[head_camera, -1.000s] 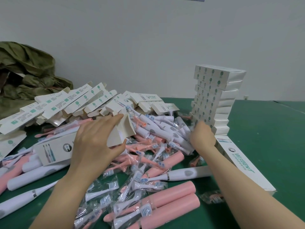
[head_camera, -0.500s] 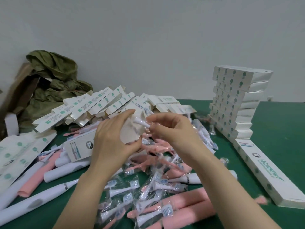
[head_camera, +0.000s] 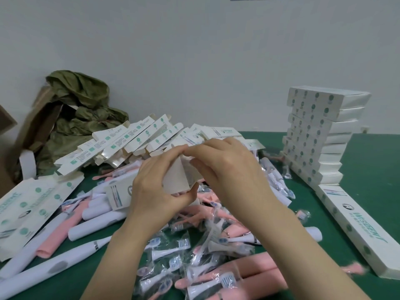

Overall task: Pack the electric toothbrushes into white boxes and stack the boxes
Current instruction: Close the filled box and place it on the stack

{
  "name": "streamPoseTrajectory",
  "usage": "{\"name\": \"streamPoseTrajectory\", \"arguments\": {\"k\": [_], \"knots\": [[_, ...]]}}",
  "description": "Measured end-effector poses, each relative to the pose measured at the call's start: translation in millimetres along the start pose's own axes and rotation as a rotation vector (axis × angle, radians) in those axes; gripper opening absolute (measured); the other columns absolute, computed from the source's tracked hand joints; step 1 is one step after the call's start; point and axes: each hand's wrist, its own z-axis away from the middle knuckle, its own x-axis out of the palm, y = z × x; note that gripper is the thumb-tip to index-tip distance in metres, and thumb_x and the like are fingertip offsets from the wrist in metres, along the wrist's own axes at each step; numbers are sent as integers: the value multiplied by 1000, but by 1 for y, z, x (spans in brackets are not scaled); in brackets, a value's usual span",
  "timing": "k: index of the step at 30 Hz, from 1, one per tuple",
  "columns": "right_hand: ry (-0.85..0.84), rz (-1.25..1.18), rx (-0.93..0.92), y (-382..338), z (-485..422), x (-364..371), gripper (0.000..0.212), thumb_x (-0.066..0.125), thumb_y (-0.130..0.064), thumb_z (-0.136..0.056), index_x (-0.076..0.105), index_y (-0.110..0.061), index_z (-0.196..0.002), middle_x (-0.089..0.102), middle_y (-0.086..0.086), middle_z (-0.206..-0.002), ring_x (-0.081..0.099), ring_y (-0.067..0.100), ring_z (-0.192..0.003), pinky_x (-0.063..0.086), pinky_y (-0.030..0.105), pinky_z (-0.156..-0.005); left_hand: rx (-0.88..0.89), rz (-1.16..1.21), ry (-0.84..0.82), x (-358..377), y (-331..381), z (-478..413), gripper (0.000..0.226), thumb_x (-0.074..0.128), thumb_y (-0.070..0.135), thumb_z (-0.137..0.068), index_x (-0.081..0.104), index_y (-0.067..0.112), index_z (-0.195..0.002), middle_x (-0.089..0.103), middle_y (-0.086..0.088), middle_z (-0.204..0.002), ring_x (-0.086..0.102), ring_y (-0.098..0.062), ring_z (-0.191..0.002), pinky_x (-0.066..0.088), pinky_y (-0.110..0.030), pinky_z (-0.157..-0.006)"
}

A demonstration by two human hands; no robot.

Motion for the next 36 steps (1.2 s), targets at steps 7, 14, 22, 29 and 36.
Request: {"name": "streamPoseTrajectory", "arguments": {"k": [7, 14, 22, 29, 36], "knots": [[34, -651, 539, -1, 3, -2, 28, 79, -20, -75, 60, -29, -94, 63, -17, -86, 61, -4, -69, 50, 12, -69, 11, -33, 5, 5, 3, 0, 68, 67, 35, -61, 46, 40, -125, 47, 38, -110, 47, 3, -102, 39, -19, -86], [205, -524, 409, -14, 5, 20, 21, 62, -1, -85, 71, -16, -97, 68, -3, -91, 64, 10, -83, 52, 32, -79, 66, -86, 123, 4, 7, 1, 63, 71, 27, -65, 54, 17, -125, 52, 14, -112, 52, -7, -105, 38, -24, -93], [138, -346, 273, -7, 13, 28, 35, 38, -13, -85, 71, -14, -98, 60, 1, -95, 44, 17, -90, 30, 12, -83, 122, -109, 134, 3, 11, -1, 55, 60, 29, -72, 57, 9, -122, 53, 10, -109, 52, -9, -101, 42, -28, -90], [-28, -898, 622, 5, 15, 22, 23, 48, -19, -98, 64, -3, -105, 65, 12, -87, 62, 22, -81, 54, 43, -84, 98, -43, 81, 1, 9, 1, 67, 66, 37, -71, 41, 27, -133, 44, 29, -123, 42, 8, -113, 43, -34, -95], [82, -1159, 810, 7, 19, 26, 32, 43, -7, -98, 55, 5, -70, 51, 10, -71, 48, 22, -69, 53, 24, -62, 38, -56, -116, 4, 4, 1, 91, 79, 44, -61, 29, 37, -136, 36, 42, -119, 32, 12, -111, 34, -33, -96]]}}
